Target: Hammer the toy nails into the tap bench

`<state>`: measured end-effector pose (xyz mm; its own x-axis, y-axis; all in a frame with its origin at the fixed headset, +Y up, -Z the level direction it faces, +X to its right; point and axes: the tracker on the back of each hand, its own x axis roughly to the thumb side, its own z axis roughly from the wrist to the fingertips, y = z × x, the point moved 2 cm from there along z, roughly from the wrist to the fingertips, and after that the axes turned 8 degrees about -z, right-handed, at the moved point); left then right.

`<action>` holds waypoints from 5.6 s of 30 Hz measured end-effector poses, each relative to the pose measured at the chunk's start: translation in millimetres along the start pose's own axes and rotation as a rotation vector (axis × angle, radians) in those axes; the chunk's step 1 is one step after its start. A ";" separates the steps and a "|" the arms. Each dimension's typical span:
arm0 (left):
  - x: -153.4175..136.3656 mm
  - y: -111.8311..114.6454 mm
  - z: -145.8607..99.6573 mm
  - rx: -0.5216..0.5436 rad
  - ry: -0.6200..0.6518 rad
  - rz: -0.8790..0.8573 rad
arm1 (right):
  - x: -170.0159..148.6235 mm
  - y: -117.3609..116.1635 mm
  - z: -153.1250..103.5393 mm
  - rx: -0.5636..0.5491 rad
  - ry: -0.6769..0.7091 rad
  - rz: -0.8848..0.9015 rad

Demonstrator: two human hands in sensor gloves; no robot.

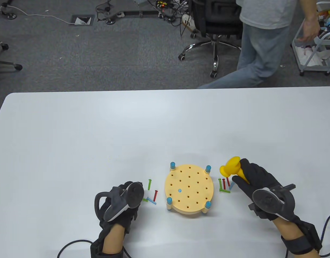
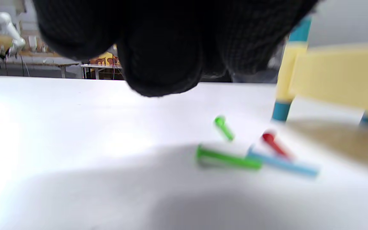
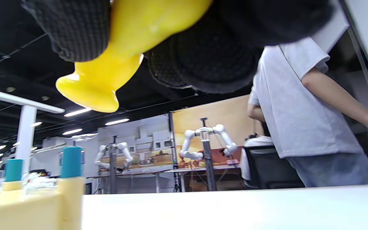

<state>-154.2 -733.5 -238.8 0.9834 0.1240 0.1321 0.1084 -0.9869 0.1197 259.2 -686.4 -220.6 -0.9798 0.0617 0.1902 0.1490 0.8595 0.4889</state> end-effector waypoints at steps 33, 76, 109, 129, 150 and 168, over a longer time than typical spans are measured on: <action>-5.9 -11.8 -8.0 0.123 0.071 -0.290 | -33.5 -29.3 -3.6 0.091 -0.102 0.039; 143.6 -25.0 43.2 -0.015 0.226 0.340 | -28.7 -40.3 -3.8 0.143 -0.067 0.017; 84.8 -6.8 -14.0 0.107 0.367 -0.056 | 121.5 -6.2 26.6 0.323 0.374 0.093; 82.3 -4.1 -12.7 0.095 0.341 -0.138 | 193.2 -1.4 48.2 0.240 0.485 -0.147; 82.5 -3.8 -12.4 0.081 0.335 -0.131 | 207.4 -19.3 45.2 0.385 0.399 -0.250; 78.6 -5.0 -10.7 0.054 0.337 -0.123 | 152.4 9.3 57.0 0.420 0.298 0.047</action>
<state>-79.1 -717.8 -218.4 0.8604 0.2608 0.4378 0.2394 -0.9653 0.1044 103.7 -640.1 -235.6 -0.8836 0.0110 0.4681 0.0661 0.9927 0.1014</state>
